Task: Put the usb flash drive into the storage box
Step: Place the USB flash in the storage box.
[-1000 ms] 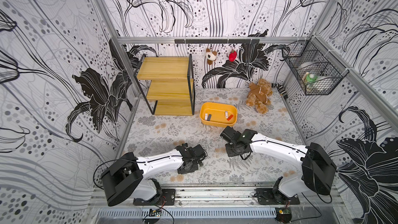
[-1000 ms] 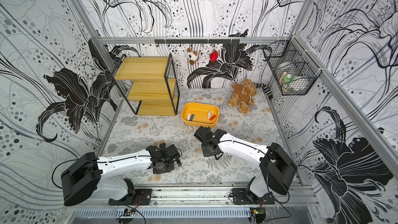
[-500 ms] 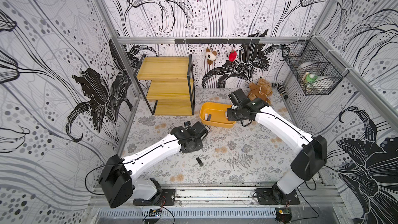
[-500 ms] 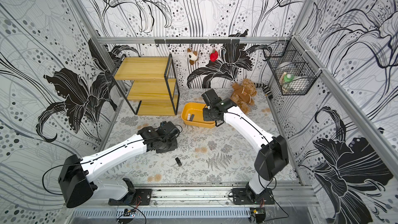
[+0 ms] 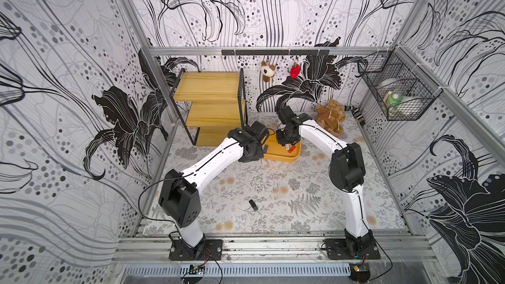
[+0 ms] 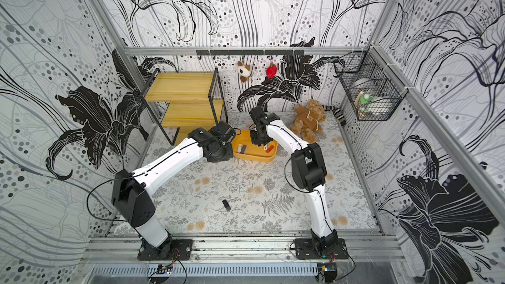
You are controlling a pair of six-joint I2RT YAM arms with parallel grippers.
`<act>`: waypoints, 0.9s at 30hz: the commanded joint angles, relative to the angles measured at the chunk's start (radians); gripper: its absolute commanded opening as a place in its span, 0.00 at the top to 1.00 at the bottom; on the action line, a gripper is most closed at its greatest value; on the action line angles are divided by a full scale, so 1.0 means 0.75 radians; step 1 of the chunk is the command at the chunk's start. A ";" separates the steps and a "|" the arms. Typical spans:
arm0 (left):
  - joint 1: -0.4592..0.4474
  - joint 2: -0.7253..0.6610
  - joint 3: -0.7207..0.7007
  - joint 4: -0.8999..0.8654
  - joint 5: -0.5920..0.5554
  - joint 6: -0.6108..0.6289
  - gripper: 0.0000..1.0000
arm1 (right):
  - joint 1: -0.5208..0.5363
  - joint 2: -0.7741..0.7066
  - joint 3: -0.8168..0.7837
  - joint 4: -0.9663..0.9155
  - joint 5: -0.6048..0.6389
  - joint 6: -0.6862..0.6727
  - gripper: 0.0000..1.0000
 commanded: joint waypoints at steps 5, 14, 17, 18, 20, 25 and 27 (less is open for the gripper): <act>0.011 0.112 0.159 -0.022 0.024 0.075 1.00 | -0.050 0.143 0.124 0.004 -0.047 -0.064 1.00; 0.010 0.106 0.140 0.002 0.028 0.078 1.00 | -0.056 0.247 0.169 0.015 -0.039 -0.087 1.00; 0.011 0.104 0.133 0.004 0.030 0.077 1.00 | -0.057 0.266 0.174 0.012 -0.025 -0.086 1.00; 0.010 0.101 0.133 0.004 0.028 0.079 1.00 | -0.058 0.272 0.174 0.012 -0.024 -0.083 1.00; 0.011 0.100 0.129 0.009 0.028 0.081 1.00 | -0.058 0.283 0.174 0.012 -0.026 -0.083 1.00; 0.013 0.102 0.130 0.017 0.034 0.081 1.00 | -0.058 0.317 0.187 -0.005 -0.016 -0.087 0.99; 0.011 0.104 0.131 0.018 0.036 0.081 1.00 | -0.059 0.322 0.189 -0.010 -0.006 -0.089 0.87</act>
